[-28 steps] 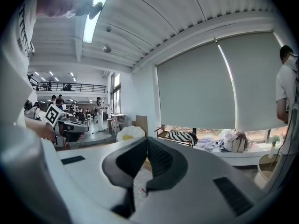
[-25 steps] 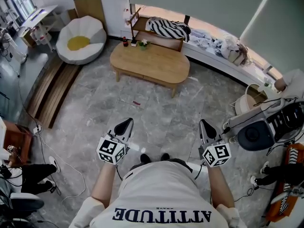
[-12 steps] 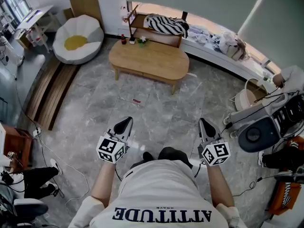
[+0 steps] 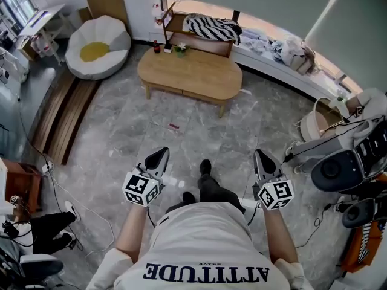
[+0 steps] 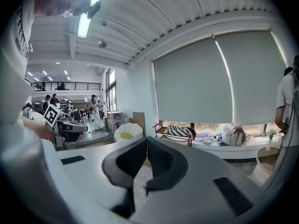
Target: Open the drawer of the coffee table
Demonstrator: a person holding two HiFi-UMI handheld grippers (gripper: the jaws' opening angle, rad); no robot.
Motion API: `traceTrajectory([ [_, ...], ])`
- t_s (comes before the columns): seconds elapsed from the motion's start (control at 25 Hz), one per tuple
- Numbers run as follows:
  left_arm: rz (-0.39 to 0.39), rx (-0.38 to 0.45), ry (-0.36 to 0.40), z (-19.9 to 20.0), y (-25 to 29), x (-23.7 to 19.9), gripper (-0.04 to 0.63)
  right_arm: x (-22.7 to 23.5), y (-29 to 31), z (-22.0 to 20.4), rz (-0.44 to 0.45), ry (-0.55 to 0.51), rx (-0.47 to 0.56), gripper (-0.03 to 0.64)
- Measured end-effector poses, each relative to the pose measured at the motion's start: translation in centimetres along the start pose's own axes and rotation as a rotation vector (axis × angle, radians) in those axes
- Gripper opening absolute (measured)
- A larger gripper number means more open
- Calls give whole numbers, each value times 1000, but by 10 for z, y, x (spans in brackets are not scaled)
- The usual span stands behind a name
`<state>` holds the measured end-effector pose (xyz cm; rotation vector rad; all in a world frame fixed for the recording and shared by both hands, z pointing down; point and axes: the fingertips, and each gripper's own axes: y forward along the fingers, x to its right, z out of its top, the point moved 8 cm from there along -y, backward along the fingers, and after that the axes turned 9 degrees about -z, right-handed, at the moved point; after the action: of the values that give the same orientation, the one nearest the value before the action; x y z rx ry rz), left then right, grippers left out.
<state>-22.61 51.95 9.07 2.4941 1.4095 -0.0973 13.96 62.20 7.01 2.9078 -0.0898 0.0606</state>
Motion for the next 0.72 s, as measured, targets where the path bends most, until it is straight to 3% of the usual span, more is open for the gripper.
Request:
traceTrajectory([
  [0.72, 62, -31, -18, 35, 117, -81, 20, 71, 160, 20, 80, 30, -27, 18],
])
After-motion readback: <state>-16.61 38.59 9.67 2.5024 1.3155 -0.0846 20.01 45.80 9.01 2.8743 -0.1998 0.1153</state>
